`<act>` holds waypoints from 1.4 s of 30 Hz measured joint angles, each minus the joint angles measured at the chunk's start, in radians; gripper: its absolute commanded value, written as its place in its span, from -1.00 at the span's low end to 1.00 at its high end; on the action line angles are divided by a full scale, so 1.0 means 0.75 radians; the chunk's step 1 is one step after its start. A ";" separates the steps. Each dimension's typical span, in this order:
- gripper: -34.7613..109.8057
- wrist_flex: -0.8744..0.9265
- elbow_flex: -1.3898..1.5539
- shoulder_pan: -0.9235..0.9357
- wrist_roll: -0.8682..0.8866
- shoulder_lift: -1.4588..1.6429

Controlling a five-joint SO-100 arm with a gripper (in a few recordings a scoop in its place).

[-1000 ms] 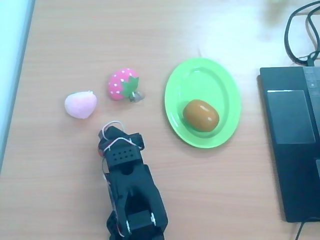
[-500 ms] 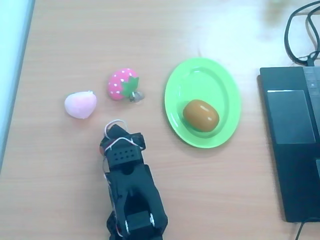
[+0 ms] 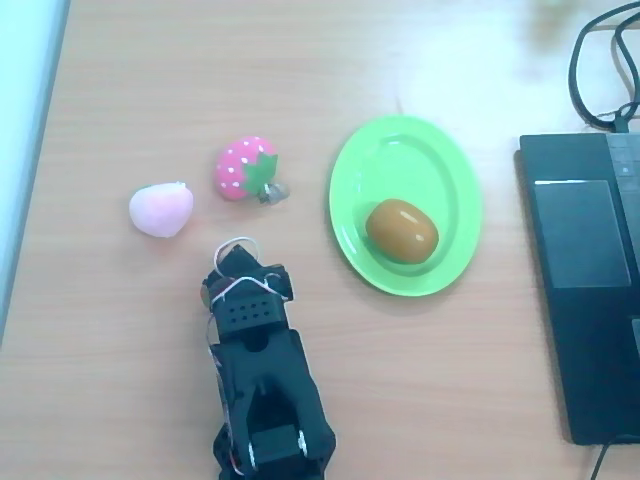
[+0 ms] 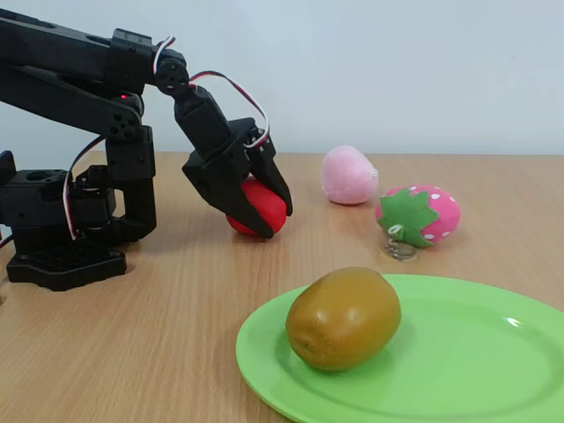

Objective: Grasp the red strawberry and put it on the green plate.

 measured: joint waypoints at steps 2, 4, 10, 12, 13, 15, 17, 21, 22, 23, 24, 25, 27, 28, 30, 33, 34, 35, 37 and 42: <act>-0.46 -0.002 0.000 0.000 0.000 0.000; -0.46 -0.012 0.014 0.000 0.000 0.002; -0.56 -0.012 0.014 0.000 0.000 0.008; -0.58 -0.020 0.014 0.000 0.000 0.008; -0.61 -0.027 0.014 0.000 0.000 0.008; -0.62 -0.027 0.014 0.000 0.000 0.008; -0.63 -0.027 0.014 0.000 0.000 0.008; -0.63 -0.027 0.016 0.002 0.000 0.008; -0.63 -0.016 0.018 0.000 -0.008 0.000; -0.63 -0.018 0.018 -0.002 -0.004 0.006; -0.63 -0.020 0.018 -0.010 0.010 0.006; -0.62 -0.022 0.018 -0.008 0.014 0.004; -0.57 -0.022 0.018 0.002 0.022 0.006; -0.56 -0.022 0.018 0.002 0.022 0.000; -0.45 -0.022 0.018 0.004 0.025 -0.006; -0.36 -0.022 0.018 0.004 0.025 -0.006; -0.35 -0.022 0.018 0.004 0.025 -0.006; -0.34 -0.022 0.018 0.004 0.025 -0.006; -0.34 -0.022 0.018 0.004 0.025 -0.006; -0.35 -0.022 0.020 0.004 0.025 -0.006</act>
